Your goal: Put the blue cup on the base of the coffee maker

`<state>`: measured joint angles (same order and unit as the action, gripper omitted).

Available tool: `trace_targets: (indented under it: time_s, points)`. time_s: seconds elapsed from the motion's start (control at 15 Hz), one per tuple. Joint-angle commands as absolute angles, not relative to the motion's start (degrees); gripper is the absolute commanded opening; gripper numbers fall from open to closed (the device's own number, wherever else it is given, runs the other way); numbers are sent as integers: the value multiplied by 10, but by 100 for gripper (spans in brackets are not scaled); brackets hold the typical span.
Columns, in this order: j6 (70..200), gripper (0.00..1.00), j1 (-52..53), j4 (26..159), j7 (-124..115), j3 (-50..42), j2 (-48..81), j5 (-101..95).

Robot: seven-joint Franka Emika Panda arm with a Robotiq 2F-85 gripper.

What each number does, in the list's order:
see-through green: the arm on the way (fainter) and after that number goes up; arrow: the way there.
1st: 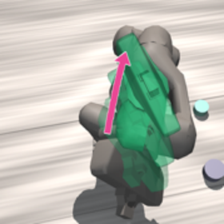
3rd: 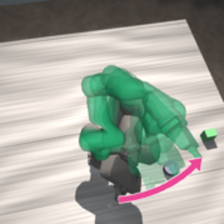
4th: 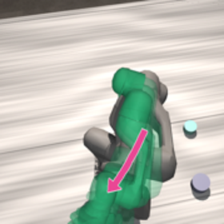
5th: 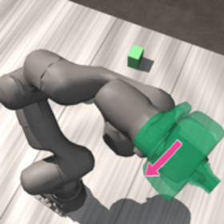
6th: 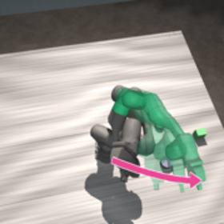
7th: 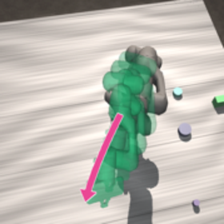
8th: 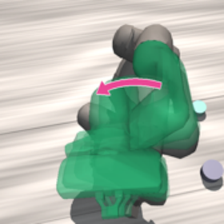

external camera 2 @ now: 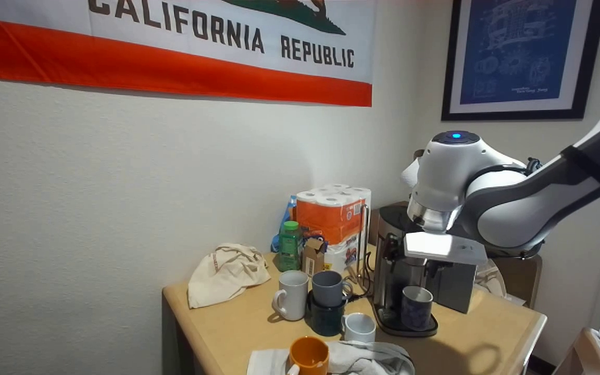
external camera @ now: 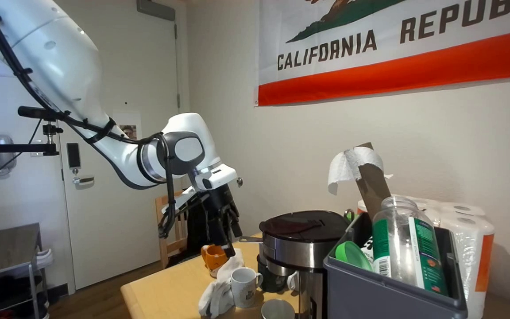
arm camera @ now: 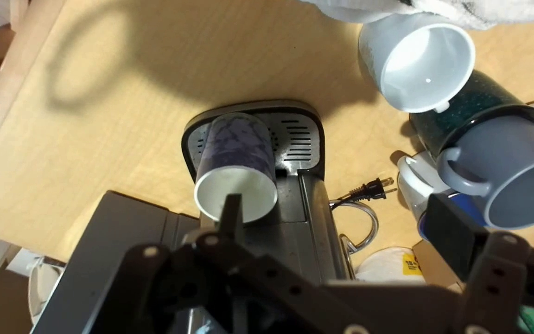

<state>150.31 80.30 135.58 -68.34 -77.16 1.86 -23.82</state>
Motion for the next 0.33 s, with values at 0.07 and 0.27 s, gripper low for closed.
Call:
trace_targets:
  time_s: [0.07, 0.27]
  points:
    - [1476, 100, 809, 1349, -656, -771, -11, -278]
    - [1476, 100, 811, 1354, -643, -769, -17, -289]
